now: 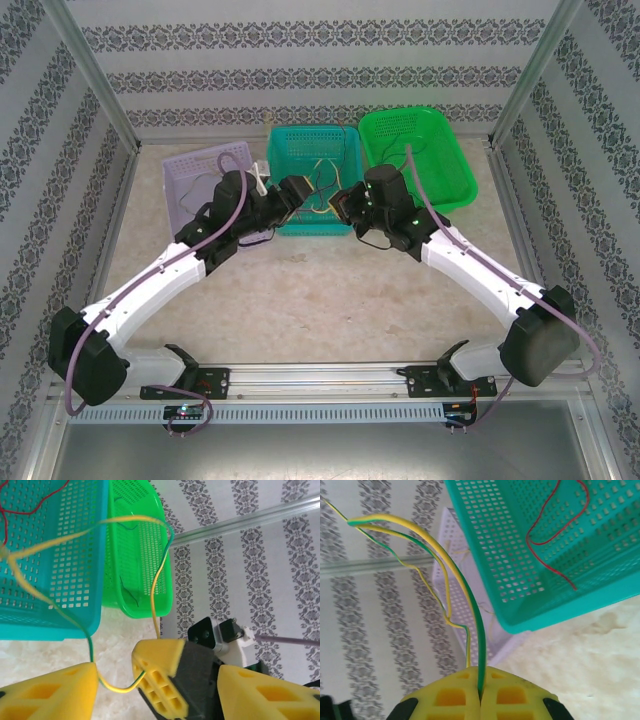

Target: Untangle the cables

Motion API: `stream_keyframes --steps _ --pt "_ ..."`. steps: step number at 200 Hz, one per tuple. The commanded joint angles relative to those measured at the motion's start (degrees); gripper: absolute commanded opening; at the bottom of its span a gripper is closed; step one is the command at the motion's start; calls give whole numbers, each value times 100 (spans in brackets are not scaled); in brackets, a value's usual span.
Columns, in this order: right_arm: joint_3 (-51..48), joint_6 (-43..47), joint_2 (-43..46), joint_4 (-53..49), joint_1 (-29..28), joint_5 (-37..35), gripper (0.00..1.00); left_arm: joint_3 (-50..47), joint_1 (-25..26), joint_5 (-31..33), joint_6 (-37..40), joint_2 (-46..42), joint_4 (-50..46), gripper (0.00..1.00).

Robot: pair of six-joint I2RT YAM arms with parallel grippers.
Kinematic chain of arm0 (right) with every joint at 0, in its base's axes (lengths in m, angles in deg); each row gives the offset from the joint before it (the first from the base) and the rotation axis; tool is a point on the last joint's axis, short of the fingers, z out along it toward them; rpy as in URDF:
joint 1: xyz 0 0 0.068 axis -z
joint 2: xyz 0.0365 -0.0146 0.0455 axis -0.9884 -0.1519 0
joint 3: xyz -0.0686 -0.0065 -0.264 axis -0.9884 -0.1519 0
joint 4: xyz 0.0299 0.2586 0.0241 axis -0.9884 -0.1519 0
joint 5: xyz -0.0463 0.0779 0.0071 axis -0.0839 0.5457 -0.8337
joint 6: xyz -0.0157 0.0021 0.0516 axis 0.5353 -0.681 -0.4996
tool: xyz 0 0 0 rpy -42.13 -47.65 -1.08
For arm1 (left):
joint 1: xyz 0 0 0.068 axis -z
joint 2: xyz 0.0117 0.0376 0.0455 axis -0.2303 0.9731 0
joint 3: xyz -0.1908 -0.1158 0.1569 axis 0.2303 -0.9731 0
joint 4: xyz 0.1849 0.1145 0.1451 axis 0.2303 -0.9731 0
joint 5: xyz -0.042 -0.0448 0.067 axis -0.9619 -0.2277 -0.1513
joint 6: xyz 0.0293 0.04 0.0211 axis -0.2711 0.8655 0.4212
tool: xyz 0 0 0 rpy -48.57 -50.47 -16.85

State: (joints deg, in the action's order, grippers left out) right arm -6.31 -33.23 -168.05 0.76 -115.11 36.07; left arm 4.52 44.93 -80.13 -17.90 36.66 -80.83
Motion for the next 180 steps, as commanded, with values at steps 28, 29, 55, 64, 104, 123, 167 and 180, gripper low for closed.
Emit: stream_keyframes --steps 28,29,55,64,104,123,167,180 --pt "358 1654 181 -967 45 147 0 795 -578 303 -11 -40 -2312 72" --pt "360 1680 182 -977 45 145 0 809 -587 309 -18 -33 -2340 72" --pt "422 2103 251 -1060 45 115 0 898 -719 388 -270 60 -2874 74" --pt "422 2220 287 -1028 36 128 0 903 -735 414 -390 85 -2862 75" --pt "409 2687 501 -901 28 165 0 1226 -817 323 -752 489 -3051 76" --pt "413 2829 608 -826 27 247 0 1315 -880 212 -955 700 -3178 77" --pt "319 2893 822 -745 2 372 0 1183 -955 -7 -1463 981 -2613 77" --pt "284 2876 868 -696 -7 379 0 1230 -948 -111 -1506 1107 -2534 77"
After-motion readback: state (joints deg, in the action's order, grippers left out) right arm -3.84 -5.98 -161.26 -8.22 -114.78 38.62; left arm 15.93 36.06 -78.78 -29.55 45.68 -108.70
